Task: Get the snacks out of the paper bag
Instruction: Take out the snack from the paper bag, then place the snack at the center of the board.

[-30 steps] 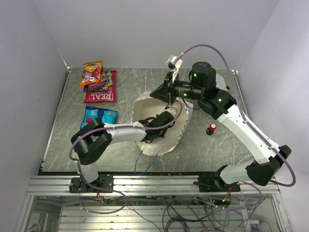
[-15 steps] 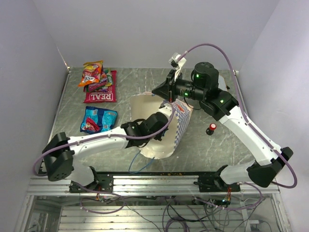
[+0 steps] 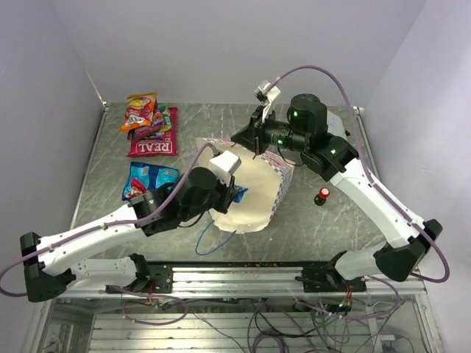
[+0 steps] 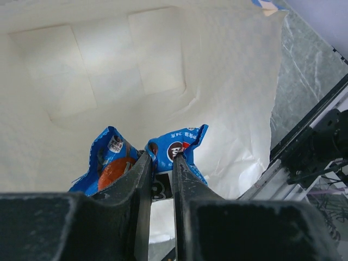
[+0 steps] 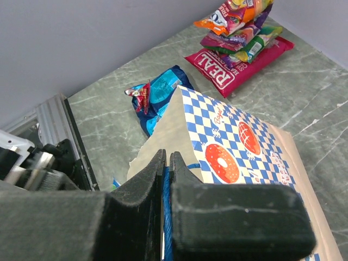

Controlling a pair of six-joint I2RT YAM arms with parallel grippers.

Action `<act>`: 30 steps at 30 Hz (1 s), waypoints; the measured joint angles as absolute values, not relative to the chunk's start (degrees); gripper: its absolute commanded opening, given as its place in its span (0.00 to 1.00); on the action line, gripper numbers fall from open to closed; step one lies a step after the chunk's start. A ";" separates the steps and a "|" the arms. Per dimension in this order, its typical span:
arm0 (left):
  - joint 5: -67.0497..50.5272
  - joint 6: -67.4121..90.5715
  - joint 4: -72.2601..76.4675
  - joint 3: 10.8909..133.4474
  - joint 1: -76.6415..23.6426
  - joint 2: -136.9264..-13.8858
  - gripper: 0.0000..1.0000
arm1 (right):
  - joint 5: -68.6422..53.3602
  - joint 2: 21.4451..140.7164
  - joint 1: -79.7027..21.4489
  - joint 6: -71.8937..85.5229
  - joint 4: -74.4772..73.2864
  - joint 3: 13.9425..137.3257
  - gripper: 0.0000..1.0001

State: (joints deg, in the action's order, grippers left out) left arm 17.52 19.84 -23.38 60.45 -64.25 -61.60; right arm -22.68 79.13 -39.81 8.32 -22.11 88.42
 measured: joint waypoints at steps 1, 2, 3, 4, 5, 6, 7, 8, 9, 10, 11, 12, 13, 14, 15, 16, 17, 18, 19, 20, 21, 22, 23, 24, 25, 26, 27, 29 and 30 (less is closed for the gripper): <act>17.52 19.66 -24.25 60.77 -64.25 -61.01 0.07 | -22.59 79.13 -39.81 8.32 -22.11 88.42 0.00; 17.50 19.40 -25.80 61.63 -64.25 -60.62 0.07 | -22.39 79.15 -39.81 8.32 -22.15 88.42 0.00; 17.58 19.31 -27.03 62.46 -64.25 -60.40 0.07 | -22.22 79.18 -39.81 8.32 -22.17 88.42 0.00; 17.98 19.29 -28.49 63.64 -64.25 -60.14 0.07 | -21.96 79.20 -39.81 8.27 -22.20 88.42 0.00; 19.00 19.44 -30.00 64.95 -64.25 -59.86 0.07 | -21.65 79.24 -39.81 8.14 -22.20 88.42 0.00; 20.53 19.79 -31.09 66.06 -64.25 -59.40 0.07 | -21.26 79.31 -39.81 8.05 -22.24 88.42 0.00; 22.33 20.21 -31.97 67.09 -64.25 -58.76 0.07 | -20.82 79.33 -39.81 8.01 -22.37 88.42 0.00; 25.43 20.67 -32.51 68.18 -64.29 -57.60 0.07 | -20.05 79.37 -39.81 7.99 -22.59 88.42 0.00; 28.38 21.28 -32.58 68.88 -64.29 -56.23 0.07 | -19.46 79.37 -39.81 7.94 -22.70 88.42 0.00; 31.86 21.82 -32.47 69.49 -64.29 -54.48 0.07 | -18.72 79.37 -39.81 7.90 -22.92 88.42 0.00; 35.38 22.22 -32.29 70.04 -64.29 -52.84 0.07 | -18.04 79.37 -39.81 7.86 -23.09 88.42 0.00; 38.63 22.59 -32.18 70.59 -64.29 -51.44 0.07 | -17.32 79.37 -39.81 7.81 -23.38 88.42 0.00; 43.05 22.98 -31.77 71.31 -64.27 -50.28 0.07 | -16.75 79.37 -39.81 7.70 -23.64 88.42 0.00; 46.30 22.98 -31.59 71.96 -64.07 -49.50 0.07 | -16.32 79.37 -39.81 7.62 -23.83 88.42 0.00; 49.60 22.79 -31.46 72.93 -63.59 -49.15 0.07 | -15.94 79.37 -39.81 7.60 -23.97 88.42 0.00; 52.80 22.74 -31.66 74.30 -62.76 -49.32 0.07 | -15.73 79.37 -39.81 7.53 -24.08 88.42 0.00; 54.94 22.83 -32.05 75.53 -61.43 -50.02 0.07 | -15.59 79.37 -39.81 7.49 -24.12 88.42 0.00; 56.27 22.90 -32.71 76.69 -59.11 -51.09 0.07 | -15.59 79.37 -39.81 7.46 -24.16 88.42 0.00; 56.16 22.92 -33.21 77.49 -55.44 -52.40 0.07 | -15.59 79.37 -39.81 7.46 -24.27 88.42 0.00; 55.31 22.90 -33.47 77.69 -51.35 -53.60 0.07 | -15.62 79.37 -39.81 7.46 -24.43 88.42 0.00; 52.84 22.76 -34.28 77.65 -45.43 -55.22 0.07 | -15.64 79.37 -39.81 7.46 -24.51 88.42 0.00; 51.22 22.74 -34.81 77.47 -41.15 -56.73 0.07 | -15.64 79.37 -39.81 7.46 -24.58 88.42 0.00; 48.29 22.70 -35.75 77.19 -35.55 -58.98 0.07 | -15.68 79.40 -39.81 7.46 -24.62 88.42 0.00; 45.87 22.48 -36.45 76.88 -31.48 -60.97 0.07 | -15.75 79.42 -39.81 7.46 -24.69 88.42 0.00; 42.92 22.31 -37.10 76.42 -27.64 -63.48 0.07 | -15.88 79.44 -39.81 7.49 -24.75 88.42 0.00; 39.94 22.02 -37.71 75.96 -24.43 -65.80 0.07 | -15.94 79.50 -39.81 7.49 -24.75 88.42 0.00; 36.60 21.54 -38.46 75.42 -21.26 -68.71 0.07 | -16.03 79.53 -39.81 7.49 -24.82 88.42 0.00; 30.98 20.23 -39.29 73.89 -16.14 -74.22 0.07 | -16.10 79.55 -39.81 7.49 -24.91 88.42 0.00; 28.38 19.51 -39.35 72.86 -14.13 -76.51 0.07 | -16.10 79.55 -39.81 7.49 -24.95 88.42 0.00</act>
